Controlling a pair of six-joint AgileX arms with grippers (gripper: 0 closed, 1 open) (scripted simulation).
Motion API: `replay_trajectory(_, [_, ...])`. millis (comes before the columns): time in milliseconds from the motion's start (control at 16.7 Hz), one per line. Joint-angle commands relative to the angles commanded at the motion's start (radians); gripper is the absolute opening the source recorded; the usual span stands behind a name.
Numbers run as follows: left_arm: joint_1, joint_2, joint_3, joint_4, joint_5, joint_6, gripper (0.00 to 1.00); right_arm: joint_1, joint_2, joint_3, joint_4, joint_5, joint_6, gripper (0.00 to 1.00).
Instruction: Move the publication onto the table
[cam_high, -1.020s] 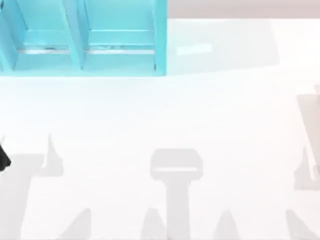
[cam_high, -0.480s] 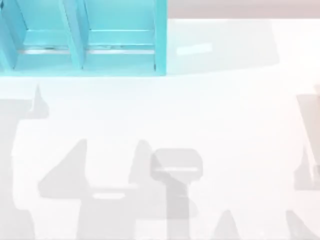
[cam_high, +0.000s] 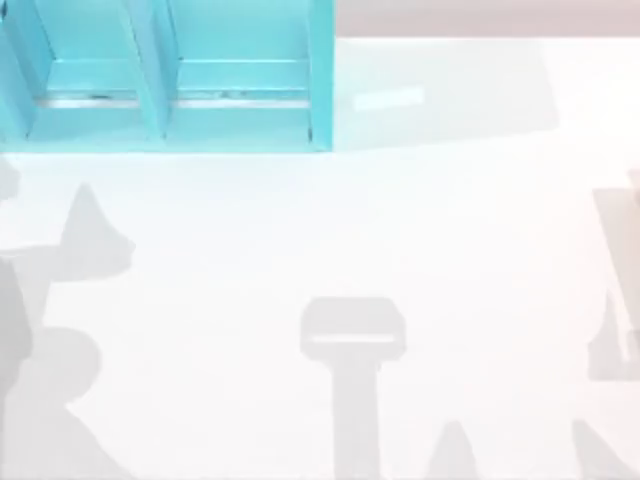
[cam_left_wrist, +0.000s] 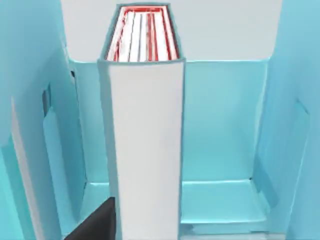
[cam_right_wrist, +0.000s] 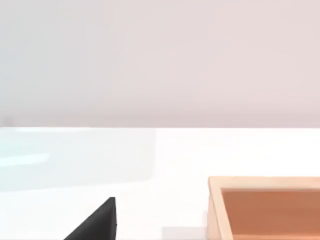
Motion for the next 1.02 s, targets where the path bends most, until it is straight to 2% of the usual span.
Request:
replay_trajectory(180, [0.043,0.179,0.076,0.092,0.049,0.007,1.0,0.0,0.0,0.0,0.0,0.0,0.0,1.0])
replay_trajectory(360, [0.064,0.261,0.114,0.137,0.072,0.01,1.0,0.0,0.0,0.0,0.0,0.0,0.0,1.0])
replay_trajectory(780, [0.058,0.275,0.128,0.133,0.068,0.01,1.0,0.0,0.0,0.0,0.0,0.0,0.0,1.0])
replay_trajectory(1020, [0.024,0.351,0.266,0.079,0.034,0.004,1.0,0.0,0.0,0.0,0.0,0.0,0.0,1.0])
